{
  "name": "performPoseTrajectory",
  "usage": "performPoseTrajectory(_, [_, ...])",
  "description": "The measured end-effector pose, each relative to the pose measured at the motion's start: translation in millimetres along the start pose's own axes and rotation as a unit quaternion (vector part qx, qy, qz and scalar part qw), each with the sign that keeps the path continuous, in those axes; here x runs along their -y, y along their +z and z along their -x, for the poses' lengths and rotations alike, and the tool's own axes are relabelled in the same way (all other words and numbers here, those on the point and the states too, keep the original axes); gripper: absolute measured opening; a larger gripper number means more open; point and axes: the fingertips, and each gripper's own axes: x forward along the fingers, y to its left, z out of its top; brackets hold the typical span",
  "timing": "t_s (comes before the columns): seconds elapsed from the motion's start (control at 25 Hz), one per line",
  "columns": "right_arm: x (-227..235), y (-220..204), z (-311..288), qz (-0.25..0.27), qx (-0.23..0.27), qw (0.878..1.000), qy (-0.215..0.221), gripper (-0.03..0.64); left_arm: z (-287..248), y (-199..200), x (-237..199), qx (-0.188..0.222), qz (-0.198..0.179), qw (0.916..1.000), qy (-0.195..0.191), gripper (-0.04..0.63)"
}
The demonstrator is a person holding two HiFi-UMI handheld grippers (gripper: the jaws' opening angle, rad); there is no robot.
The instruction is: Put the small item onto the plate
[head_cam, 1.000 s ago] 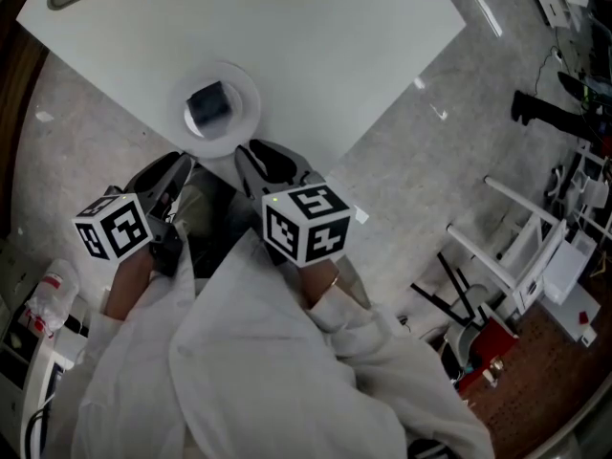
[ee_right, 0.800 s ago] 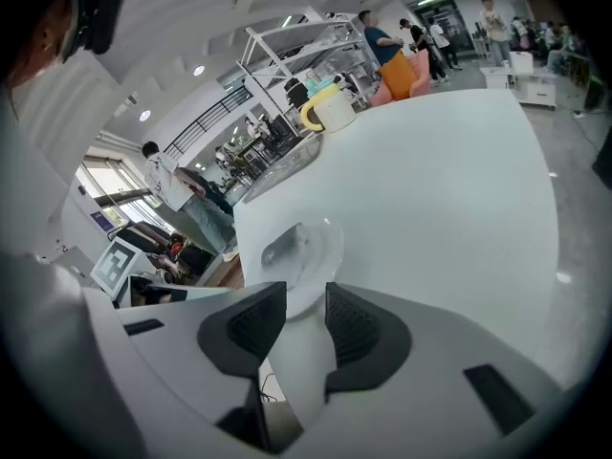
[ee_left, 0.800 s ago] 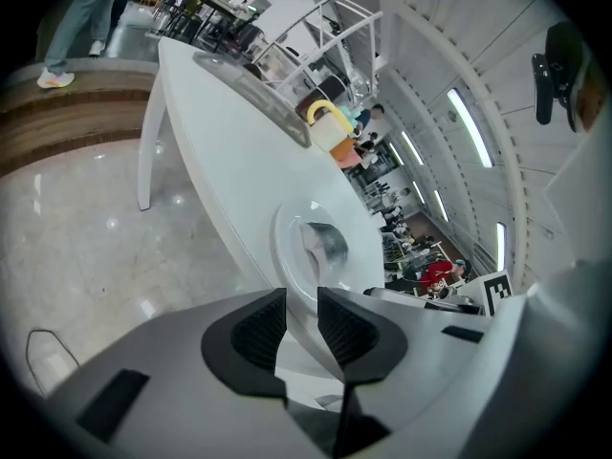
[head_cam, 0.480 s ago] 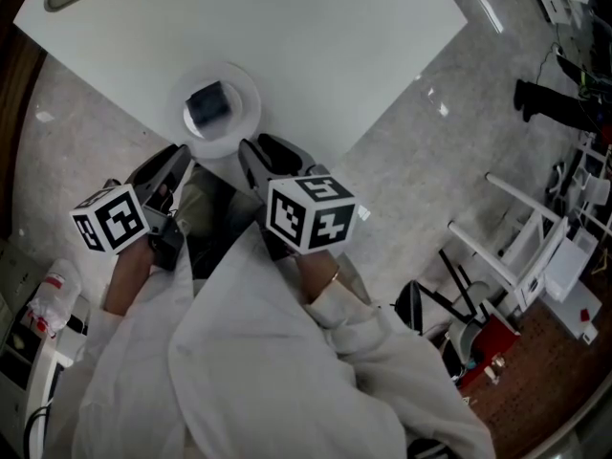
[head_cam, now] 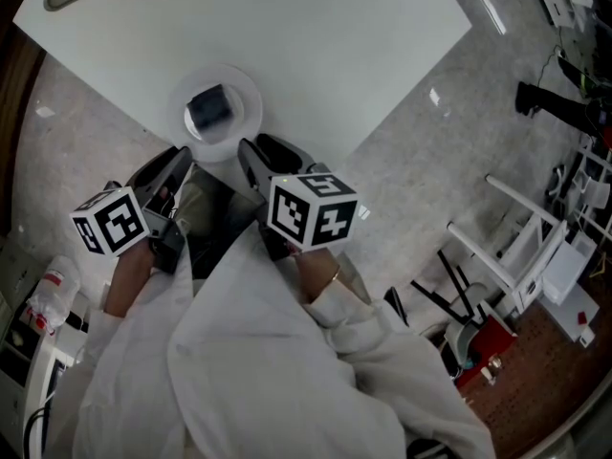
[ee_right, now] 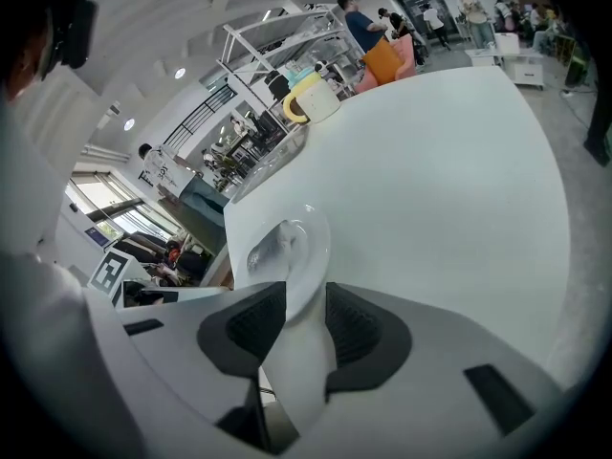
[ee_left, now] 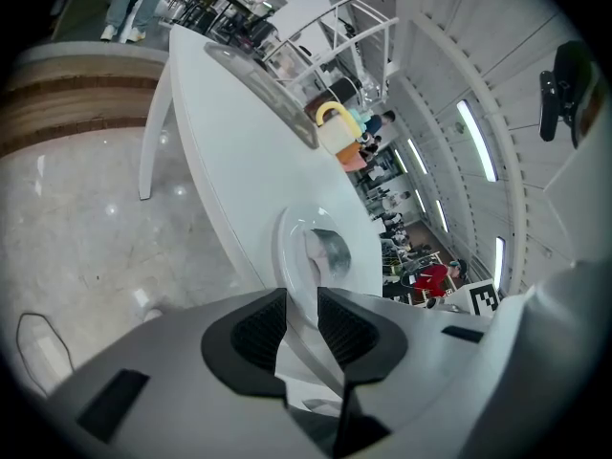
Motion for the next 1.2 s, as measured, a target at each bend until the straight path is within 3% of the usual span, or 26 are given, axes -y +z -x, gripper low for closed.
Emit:
performPoseTrajectory(0.2, [-1.6,1.3,-0.2,0.000,-0.004,1.000,-0.002,0.117,1.2,1.9,0.6,-0.002,0.007,0.9999,0.008,0.084])
performPoseTrajectory(0.72, [-3.3,-3.4,-0.4,-0.032,-0.027,0.999,-0.014,0.117,3.2,4.8,-2.7,0.007,0.071,0.9973,0.015,0.084])
performPoseTrajectory(1.0, [-2.0,-4.3,-1.3,-0.041,-0.018,0.998,-0.032,0.087,0.8,6.9,-3.3,0.009,0.046,0.9986,0.022,0.055])
performPoseTrajectory(1.2, [0.0,-3.3,-1.2,-0.055,0.003,0.998,-0.014,0.078,-2.6,10.2,-3.0,0.008,0.029,0.9991,0.029,0.054])
